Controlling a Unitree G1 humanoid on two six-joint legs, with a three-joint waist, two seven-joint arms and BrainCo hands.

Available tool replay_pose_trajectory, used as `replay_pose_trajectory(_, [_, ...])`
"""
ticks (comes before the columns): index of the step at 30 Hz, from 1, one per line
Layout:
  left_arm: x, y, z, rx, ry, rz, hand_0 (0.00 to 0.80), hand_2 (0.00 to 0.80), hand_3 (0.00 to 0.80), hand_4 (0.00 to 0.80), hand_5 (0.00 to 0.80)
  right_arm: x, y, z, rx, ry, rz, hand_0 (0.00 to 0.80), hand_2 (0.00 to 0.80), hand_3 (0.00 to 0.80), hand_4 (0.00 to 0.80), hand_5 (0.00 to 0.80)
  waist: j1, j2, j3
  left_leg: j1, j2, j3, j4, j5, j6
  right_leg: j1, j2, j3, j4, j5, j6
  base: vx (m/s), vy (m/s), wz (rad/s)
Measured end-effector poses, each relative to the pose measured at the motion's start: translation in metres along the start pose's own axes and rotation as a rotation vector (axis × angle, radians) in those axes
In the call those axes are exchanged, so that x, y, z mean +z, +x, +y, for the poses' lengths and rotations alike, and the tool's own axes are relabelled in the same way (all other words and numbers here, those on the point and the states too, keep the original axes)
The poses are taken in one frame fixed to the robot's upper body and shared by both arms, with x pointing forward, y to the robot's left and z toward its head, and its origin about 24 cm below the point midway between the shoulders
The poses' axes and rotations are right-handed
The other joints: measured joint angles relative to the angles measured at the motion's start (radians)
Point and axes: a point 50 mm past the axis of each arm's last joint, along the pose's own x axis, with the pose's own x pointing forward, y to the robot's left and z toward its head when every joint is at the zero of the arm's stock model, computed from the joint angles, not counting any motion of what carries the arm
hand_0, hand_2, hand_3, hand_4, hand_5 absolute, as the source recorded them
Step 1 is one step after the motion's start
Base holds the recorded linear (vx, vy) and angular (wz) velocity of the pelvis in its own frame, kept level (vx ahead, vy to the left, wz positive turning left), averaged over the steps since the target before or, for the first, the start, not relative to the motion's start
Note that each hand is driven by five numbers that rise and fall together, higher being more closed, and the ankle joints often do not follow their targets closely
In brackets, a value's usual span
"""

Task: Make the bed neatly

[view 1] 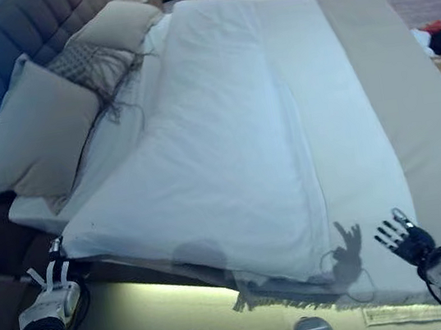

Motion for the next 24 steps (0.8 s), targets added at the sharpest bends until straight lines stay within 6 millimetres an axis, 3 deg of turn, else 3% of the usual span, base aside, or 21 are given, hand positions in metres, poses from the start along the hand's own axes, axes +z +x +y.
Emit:
replay_pose_trajectory(3, [-0.001, 0.001, 0.000, 0.025, -0.012, 0.006, 0.800, 0.800, 0.800, 0.800, 0.800, -0.012, -0.001, -0.004, -0.016, 0.017, 0.030, 0.000, 0.000, 0.000, 0.000, 0.000, -0.007, -0.003, 0.004, 0.023, -0.066, 0.016, -0.101, -0.016, 0.067, -0.043, -0.060, -0.015, 0.016, 0.034, 0.056, -0.215, 0.348, 0.01])
replay_pose_trajectory(5, [-0.002, -0.002, 0.007, 0.052, -0.015, 0.018, 0.800, 0.800, 0.800, 0.800, 0.800, -0.025, 0.003, 0.006, 0.017, 0.014, 0.075, 0.000, 0.000, 0.000, 0.000, 0.000, 0.001, 0.003, 0.009, 0.051, -0.073, 0.030, -0.131, -0.005, 0.086, -0.070, -0.070, -0.023, 0.078, 0.060, 0.042, -0.204, 0.138, -0.19])
replay_pose_trajectory(6, [-0.001, -0.004, 0.010, 0.060, -0.018, 0.015, 0.800, 0.800, 0.800, 0.800, 0.800, -0.034, 0.006, 0.012, 0.041, 0.005, 0.107, 0.000, 0.000, 0.000, 0.000, 0.000, 0.001, 0.003, 0.009, 0.054, -0.060, 0.027, -0.137, -0.004, 0.089, -0.091, -0.051, -0.015, 0.138, 0.025, 0.046, -0.139, 0.010, -0.14])
replay_pose_trajectory(7, [0.002, -0.007, 0.015, 0.062, -0.037, -0.002, 0.800, 0.800, 0.800, 0.800, 0.800, -0.044, 0.008, 0.019, 0.075, 0.000, 0.132, 0.000, 0.000, 0.000, 0.000, 0.000, 0.005, 0.002, 0.009, 0.052, -0.038, 0.023, -0.145, 0.002, 0.082, -0.108, 0.008, 0.010, 0.196, -0.050, 0.039, -0.126, -0.026, -0.10])
replay_pose_trajectory(8, [0.006, -0.010, 0.018, 0.060, -0.061, -0.023, 0.800, 0.800, 0.800, 0.800, 0.800, -0.051, 0.009, 0.025, 0.109, -0.001, 0.150, 0.000, 0.000, 0.000, 0.000, 0.000, 0.016, -0.005, 0.007, 0.045, -0.018, 0.021, -0.150, 0.012, 0.072, -0.107, 0.083, 0.017, 0.205, -0.106, 0.009, -0.138, -0.022, -0.36])
replay_pose_trajectory(9, [0.008, -0.011, 0.018, 0.055, -0.075, -0.036, 0.800, 0.800, 0.800, 0.800, 0.800, -0.052, 0.011, 0.030, 0.136, -0.001, 0.151, 0.000, 0.000, 0.000, 0.000, 0.000, 0.054, -0.018, 0.005, 0.041, -0.023, 0.024, -0.153, 0.016, 0.057, -0.082, 0.133, -0.010, 0.119, -0.142, -0.070, -0.134, -0.015, -0.45])
replay_pose_trajectory(10, [0.005, -0.013, 0.023, 0.064, -0.091, -0.038, 0.800, 0.800, 0.800, 0.800, 0.800, -0.046, 0.013, 0.035, 0.149, -0.003, 0.133, 0.000, 0.000, 0.000, 0.000, 0.000, 0.057, -0.011, 0.007, 0.022, -0.008, 0.026, -0.140, 0.022, 0.050, -0.056, 0.157, -0.027, 0.042, -0.086, -0.080, -0.140, 0.021, -0.36])
replay_pose_trajectory(13, [0.001, -0.011, 0.023, 0.071, -0.099, -0.029, 0.800, 0.800, 0.800, 0.800, 0.800, -0.038, 0.016, 0.042, 0.182, -0.016, 0.116, 0.000, 0.000, 0.000, 0.000, 0.000, 0.061, -0.018, 0.004, -0.040, -0.005, 0.049, -0.066, 0.034, 0.050, -0.049, 0.170, -0.042, -0.014, -0.058, -0.095, -0.169, 0.097, 0.08])
replay_pose_trajectory(16, [-0.004, -0.011, 0.026, 0.083, -0.104, -0.035, 0.800, 0.800, 0.800, 0.800, 0.800, -0.018, 0.022, 0.059, 0.232, -0.065, 0.081, 0.000, 0.000, 0.000, 0.000, 0.000, 0.090, -0.030, 0.004, -0.112, -0.016, -0.012, 0.081, 0.027, 0.041, -0.049, 0.148, -0.012, -0.025, -0.050, -0.107, -0.132, 0.265, -0.27])
replay_pose_trajectory(18, [0.001, -0.020, 0.040, 0.112, -0.125, -0.080, 0.800, 0.800, 0.800, 0.800, 0.800, -0.007, 0.027, 0.077, 0.283, -0.092, 0.054, 0.000, 0.000, 0.000, 0.000, 0.000, 0.089, -0.025, 0.004, -0.101, -0.035, -0.037, 0.070, 0.022, 0.031, -0.040, 0.145, 0.023, -0.024, -0.050, -0.107, -0.074, 0.263, -0.61])
replay_pose_trajectory(19, [0.004, -0.023, 0.045, 0.122, -0.134, -0.098, 0.800, 0.800, 0.800, 0.800, 0.800, -0.006, 0.026, 0.079, 0.295, -0.097, 0.047, 0.000, 0.000, 0.000, 0.000, 0.000, 0.092, -0.020, 0.004, -0.086, -0.046, -0.042, 0.018, 0.032, 0.045, -0.037, 0.149, 0.040, -0.023, -0.050, -0.107, -0.064, 0.204, -0.59])
replay_pose_trajectory(21, [0.007, -0.024, 0.046, 0.123, -0.161, -0.129, 0.800, 0.800, 0.800, 0.800, 0.800, -0.011, 0.024, 0.069, 0.270, -0.095, 0.056, 0.000, 0.000, 0.000, 0.000, 0.000, 0.091, -0.016, 0.001, -0.089, -0.045, -0.006, -0.016, 0.045, 0.061, -0.031, 0.166, 0.043, -0.025, -0.055, -0.099, -0.050, 0.177, -0.19])
replay_pose_trajectory(24, [0.007, -0.024, 0.048, 0.127, -0.165, -0.132, 0.800, 0.800, 0.800, 0.800, 0.800, -0.023, 0.018, 0.045, 0.182, -0.063, 0.099, 0.000, 0.000, 0.000, 0.000, 0.000, 0.084, -0.025, -0.004, -0.066, -0.048, -0.011, -0.070, 0.037, 0.070, -0.033, 0.165, 0.037, -0.028, -0.054, -0.088, -0.043, 0.179, 0.06])
